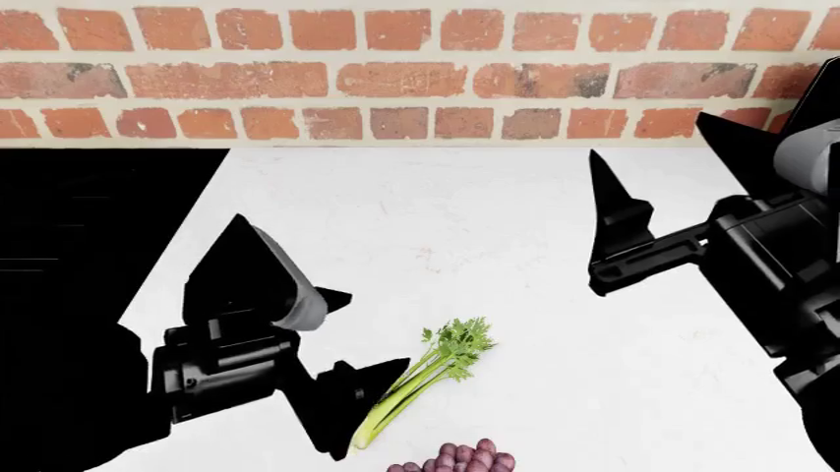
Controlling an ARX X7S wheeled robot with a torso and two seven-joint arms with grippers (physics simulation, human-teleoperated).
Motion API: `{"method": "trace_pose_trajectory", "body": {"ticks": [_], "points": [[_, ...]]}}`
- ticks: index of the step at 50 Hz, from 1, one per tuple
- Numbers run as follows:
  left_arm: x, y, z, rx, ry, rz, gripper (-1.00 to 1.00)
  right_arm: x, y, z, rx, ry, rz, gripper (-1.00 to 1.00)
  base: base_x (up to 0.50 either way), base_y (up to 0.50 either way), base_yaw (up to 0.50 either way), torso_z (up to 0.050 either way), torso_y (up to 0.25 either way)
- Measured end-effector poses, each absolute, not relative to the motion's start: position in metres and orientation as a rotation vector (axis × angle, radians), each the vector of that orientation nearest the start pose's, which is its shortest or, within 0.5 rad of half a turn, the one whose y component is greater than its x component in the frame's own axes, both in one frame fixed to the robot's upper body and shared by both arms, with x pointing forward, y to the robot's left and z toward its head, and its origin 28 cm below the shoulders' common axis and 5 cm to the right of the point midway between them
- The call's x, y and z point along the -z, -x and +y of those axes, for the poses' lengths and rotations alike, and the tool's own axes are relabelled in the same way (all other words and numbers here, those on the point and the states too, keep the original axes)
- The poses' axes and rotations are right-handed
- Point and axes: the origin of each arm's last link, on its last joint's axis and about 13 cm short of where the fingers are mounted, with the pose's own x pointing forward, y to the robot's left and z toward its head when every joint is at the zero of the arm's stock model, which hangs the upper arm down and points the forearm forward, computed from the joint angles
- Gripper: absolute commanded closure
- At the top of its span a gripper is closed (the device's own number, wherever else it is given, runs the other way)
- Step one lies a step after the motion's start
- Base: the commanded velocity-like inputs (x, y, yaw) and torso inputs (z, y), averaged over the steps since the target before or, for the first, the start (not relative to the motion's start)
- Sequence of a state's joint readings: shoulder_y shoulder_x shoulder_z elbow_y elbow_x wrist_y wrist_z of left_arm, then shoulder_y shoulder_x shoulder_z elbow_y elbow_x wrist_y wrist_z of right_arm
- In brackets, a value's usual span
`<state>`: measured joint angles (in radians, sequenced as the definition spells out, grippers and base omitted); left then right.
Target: Pick the grape, celery from the counter and place them in the cabinet. Then close the cabinet.
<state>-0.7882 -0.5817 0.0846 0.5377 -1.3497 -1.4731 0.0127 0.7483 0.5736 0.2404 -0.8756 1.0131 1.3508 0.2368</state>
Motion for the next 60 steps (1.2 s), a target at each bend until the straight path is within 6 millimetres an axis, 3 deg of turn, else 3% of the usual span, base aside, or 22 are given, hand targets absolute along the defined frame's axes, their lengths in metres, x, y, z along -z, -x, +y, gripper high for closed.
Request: {"method": "trace_pose_trajectory", "body": {"ticks": [42, 60], "points": [[-0.183, -0.234, 0.240, 0.939, -0.197, 0.596, -1.00, -0.258, -0.209, -0.159, -0.245, 0.228, -0.190, -1.00, 0.00, 0.00, 0.00, 0.000, 0.000], [-0.184, -0.239, 0.239, 0.927, -0.239, 0.594, -1.00, -0.255, -0.212, -0.159, -0.246, 0.227, -0.180, -1.00, 0.00, 0.00, 0.00, 0.000, 0.000]]}}
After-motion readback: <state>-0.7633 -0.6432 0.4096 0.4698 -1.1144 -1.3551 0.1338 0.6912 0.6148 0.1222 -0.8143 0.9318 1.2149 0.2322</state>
